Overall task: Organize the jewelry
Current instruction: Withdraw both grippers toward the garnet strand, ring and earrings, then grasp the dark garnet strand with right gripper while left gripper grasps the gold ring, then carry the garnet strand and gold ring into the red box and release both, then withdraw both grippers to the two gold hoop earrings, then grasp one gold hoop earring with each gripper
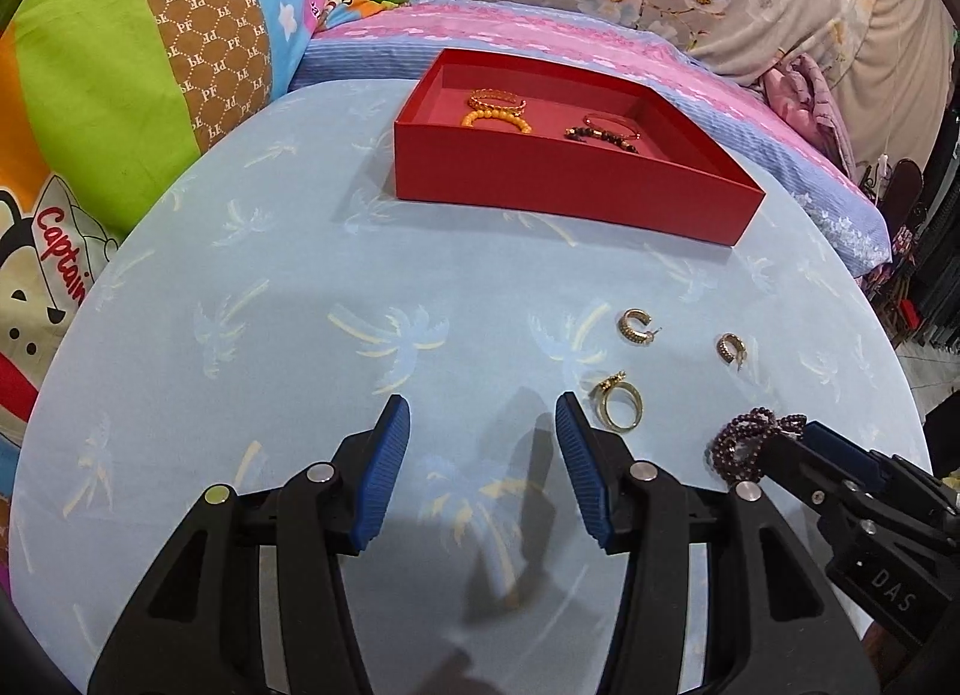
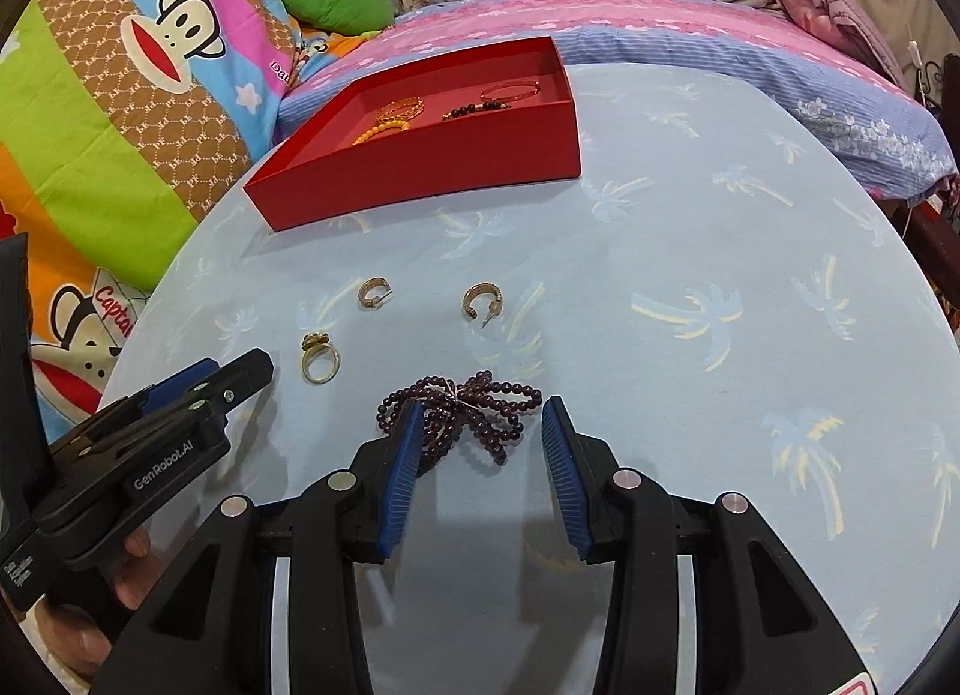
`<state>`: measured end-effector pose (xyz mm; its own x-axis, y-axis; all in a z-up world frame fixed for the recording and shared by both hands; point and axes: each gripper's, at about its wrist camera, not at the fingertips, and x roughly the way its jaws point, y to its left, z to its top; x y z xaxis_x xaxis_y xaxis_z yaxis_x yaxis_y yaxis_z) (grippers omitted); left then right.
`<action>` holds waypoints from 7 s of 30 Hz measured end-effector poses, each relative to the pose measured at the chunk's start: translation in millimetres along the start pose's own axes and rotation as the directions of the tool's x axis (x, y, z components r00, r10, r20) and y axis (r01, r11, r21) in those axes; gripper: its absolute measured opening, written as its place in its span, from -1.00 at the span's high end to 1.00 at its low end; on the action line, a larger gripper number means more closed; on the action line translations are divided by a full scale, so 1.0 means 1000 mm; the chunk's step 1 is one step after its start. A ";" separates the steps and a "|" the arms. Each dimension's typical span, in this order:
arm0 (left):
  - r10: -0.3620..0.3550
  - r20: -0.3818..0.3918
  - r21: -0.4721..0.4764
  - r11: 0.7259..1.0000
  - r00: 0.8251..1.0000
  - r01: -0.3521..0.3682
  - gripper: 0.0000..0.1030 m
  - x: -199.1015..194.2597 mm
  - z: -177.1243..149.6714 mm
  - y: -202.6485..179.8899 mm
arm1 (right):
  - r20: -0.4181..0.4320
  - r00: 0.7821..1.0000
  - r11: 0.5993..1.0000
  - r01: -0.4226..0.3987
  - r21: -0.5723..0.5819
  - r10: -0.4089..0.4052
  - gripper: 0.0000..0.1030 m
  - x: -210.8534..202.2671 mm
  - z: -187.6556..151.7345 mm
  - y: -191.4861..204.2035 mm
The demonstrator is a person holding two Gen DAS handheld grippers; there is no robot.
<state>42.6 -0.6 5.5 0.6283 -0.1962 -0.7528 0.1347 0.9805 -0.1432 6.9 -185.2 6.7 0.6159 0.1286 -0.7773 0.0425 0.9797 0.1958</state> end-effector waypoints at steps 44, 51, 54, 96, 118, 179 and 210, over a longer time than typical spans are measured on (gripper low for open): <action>-0.104 -0.043 0.092 0.990 0.994 0.107 0.83 0.015 0.009 -0.042 | 0.030 0.999 0.999 -0.029 0.039 0.027 0.87 -0.006 0.010 -0.016; -0.119 -0.056 0.080 0.989 0.991 0.123 0.83 0.010 0.009 -0.039 | 0.050 0.998 0.999 -0.036 0.039 0.034 0.87 -0.014 0.014 -0.014; -0.120 -0.056 0.074 0.989 0.991 0.124 0.83 0.006 0.010 -0.036 | 0.068 0.997 0.999 -0.040 0.034 0.038 0.87 -0.022 0.018 -0.012; -0.158 0.041 0.122 0.981 0.987 0.152 0.83 0.048 0.196 -0.035 | 0.178 0.979 0.994 -0.105 -0.007 0.104 0.87 0.035 0.215 0.000; -0.126 -0.067 0.110 0.985 0.990 0.133 0.83 0.148 0.260 -0.049 | 0.028 0.993 0.992 -0.115 0.049 0.113 0.87 0.136 0.277 -0.004; -0.033 0.030 0.153 0.988 0.999 0.028 0.02 -0.004 0.056 -0.035 | 0.021 1.000 1.000 -0.002 -0.011 0.002 0.35 -0.001 0.054 -0.003; -0.054 -0.037 0.124 0.991 0.998 0.058 -0.03 0.020 0.035 -0.039 | 0.014 0.996 0.994 0.086 -0.066 -0.085 0.69 0.035 0.041 0.009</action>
<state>76.9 -43.1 18.1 0.5911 -0.2482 -0.7675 0.2648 0.9585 -0.1060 61.1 -178.2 5.7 0.6210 0.0426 -0.7827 0.0434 0.9951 0.0886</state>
